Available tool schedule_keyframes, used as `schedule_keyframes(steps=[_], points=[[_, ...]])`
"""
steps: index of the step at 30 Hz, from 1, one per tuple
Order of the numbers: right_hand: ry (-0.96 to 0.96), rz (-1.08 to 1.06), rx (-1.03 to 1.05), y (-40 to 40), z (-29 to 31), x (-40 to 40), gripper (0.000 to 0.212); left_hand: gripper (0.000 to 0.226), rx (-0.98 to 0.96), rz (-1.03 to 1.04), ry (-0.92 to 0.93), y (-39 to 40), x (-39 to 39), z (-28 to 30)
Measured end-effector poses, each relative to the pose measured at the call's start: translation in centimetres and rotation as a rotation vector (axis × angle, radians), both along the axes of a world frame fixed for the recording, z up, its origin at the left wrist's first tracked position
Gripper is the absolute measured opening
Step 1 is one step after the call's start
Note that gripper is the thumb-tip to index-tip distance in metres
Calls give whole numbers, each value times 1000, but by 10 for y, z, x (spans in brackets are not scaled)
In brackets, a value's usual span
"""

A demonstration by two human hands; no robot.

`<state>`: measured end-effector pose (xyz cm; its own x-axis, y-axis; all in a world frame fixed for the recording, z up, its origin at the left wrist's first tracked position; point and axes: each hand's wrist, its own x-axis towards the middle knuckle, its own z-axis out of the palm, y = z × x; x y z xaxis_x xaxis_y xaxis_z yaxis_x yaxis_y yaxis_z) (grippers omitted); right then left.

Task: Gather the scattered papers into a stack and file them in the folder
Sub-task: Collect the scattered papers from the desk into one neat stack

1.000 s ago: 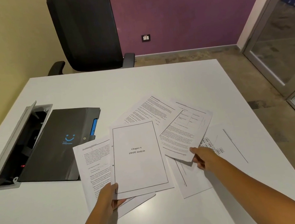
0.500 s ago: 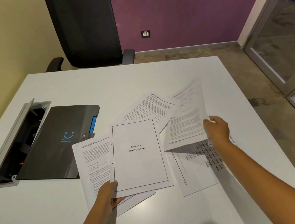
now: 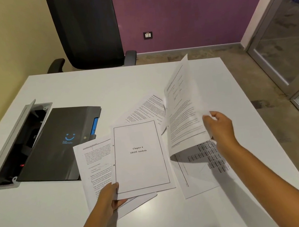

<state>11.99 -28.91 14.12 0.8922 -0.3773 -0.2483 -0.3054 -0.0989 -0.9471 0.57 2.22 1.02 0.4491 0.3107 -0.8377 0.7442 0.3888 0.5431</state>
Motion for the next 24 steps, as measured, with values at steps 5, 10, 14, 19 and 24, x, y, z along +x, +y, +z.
schedule_keyframes(steps=[5, 10, 14, 19, 24], points=[[69, 103, 33, 21, -13, -24, 15, 5, 0, -15, 13, -2, -1, 8], [-13, 287, -7, 36, 15, -24, 11, 15, -7, -34, 15, -3, -2, 11], [-108, 384, 59, 43, 43, -20, 12, 8, -25, -37, -1, -1, -4, 10], [-185, 478, 269, 45, 55, -24, 12, 3, 11, -57, -9, -2, -5, 7], [19, 342, 56, 55, 3, -42, 16, 11, 12, -49, -25, -4, -5, 10]])
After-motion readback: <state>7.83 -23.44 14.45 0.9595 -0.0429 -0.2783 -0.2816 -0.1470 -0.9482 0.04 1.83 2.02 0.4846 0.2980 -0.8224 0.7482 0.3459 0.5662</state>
